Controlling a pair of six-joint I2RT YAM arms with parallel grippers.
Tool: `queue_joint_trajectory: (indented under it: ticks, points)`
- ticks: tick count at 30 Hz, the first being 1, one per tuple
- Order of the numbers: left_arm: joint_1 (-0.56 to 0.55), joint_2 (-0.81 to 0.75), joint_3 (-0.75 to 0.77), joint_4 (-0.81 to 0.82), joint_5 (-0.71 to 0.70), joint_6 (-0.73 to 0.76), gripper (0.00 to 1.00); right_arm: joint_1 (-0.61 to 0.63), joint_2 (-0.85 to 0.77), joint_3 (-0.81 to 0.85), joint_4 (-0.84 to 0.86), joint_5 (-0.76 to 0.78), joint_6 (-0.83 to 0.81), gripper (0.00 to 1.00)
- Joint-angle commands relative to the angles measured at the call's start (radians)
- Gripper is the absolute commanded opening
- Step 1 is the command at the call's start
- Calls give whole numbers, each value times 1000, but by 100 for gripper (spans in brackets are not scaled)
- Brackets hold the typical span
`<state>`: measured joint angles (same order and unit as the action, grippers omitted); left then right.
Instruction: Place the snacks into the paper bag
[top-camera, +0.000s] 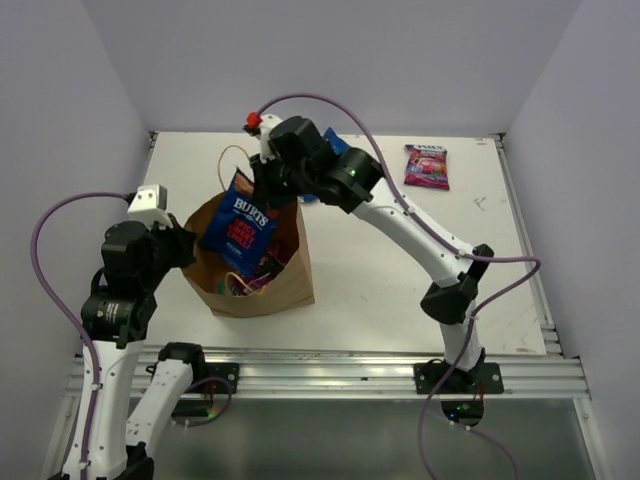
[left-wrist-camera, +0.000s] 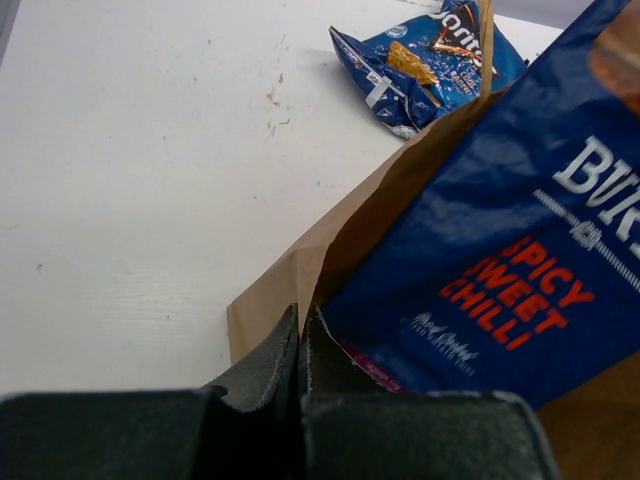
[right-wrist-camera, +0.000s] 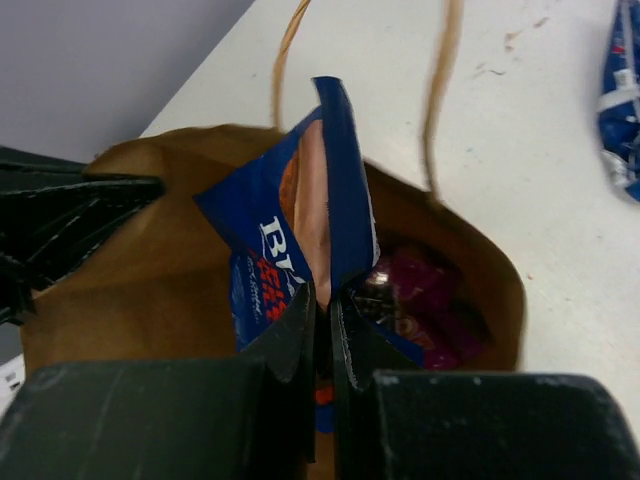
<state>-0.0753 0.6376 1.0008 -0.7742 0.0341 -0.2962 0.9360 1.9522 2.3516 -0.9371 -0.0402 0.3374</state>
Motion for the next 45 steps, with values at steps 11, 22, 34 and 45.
queue_joint_trajectory:
  ticks: [11,22,34,45]
  points:
    - [-6,-29,2,-4,15,-3,0,29,-137,140,-85,184,-64,87]
    - [-6,-15,21,-7,-5,5,0,-465,119,59,76,76,-98,92]
    - [-6,8,42,-54,-30,-21,0,-536,563,172,362,43,-109,94]
    - [-6,65,91,-96,-54,-35,0,-510,798,226,423,48,-126,93]
